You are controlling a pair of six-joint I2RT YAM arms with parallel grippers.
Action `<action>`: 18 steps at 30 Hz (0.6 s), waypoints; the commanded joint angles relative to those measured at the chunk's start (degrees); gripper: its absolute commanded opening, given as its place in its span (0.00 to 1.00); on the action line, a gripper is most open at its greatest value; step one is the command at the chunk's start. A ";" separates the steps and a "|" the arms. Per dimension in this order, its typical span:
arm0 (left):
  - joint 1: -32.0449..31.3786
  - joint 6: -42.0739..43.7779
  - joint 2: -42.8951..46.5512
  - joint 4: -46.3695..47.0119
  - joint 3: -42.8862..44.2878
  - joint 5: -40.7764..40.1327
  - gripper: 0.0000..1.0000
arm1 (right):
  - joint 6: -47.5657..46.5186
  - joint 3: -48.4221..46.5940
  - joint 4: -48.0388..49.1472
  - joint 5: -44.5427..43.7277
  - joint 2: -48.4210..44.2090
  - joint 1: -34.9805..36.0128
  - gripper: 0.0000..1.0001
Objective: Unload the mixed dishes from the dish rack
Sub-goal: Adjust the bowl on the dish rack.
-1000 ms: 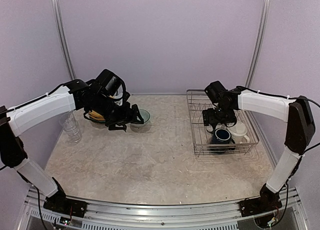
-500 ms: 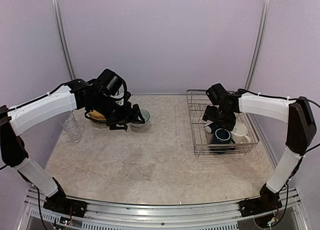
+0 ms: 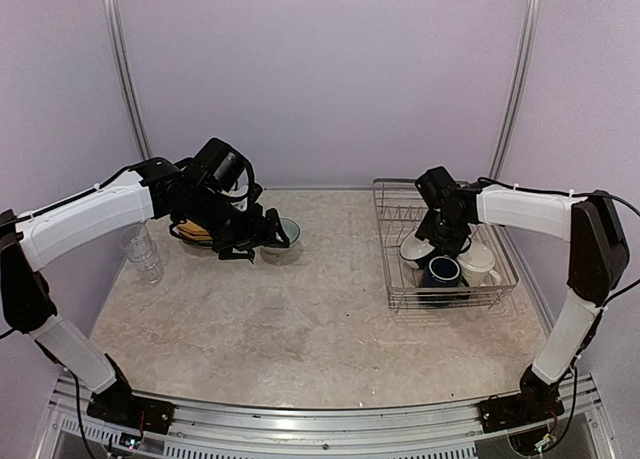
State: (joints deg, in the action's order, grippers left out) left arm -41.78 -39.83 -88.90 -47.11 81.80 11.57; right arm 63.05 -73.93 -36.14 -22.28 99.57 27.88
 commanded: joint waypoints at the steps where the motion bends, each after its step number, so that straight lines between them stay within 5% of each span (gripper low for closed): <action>1: -0.42 0.90 0.49 -0.77 -0.50 -0.45 0.84 | 0.66 -0.63 -1.03 -1.89 2.86 -0.85 0.61; 7: -0.41 0.90 0.37 -0.74 -0.40 -0.45 0.84 | -3.27 -4.19 -2.44 -4.13 6.66 -1.15 0.52; 11: -0.41 0.73 0.65 -1.12 -0.82 -0.95 0.85 | -6.60 -5.67 -3.16 -4.63 8.44 -1.18 0.34; 18: -0.41 0.47 0.89 -1.25 -0.56 -0.90 0.85 | -11.34 -5.40 -1.93 -5.42 8.99 -1.21 0.21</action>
State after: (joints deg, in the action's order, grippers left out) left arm -41.78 -39.62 -88.88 -47.33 81.54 11.46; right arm 55.00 -78.17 -39.22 -27.51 107.53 26.76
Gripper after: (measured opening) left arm 0.846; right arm 0.243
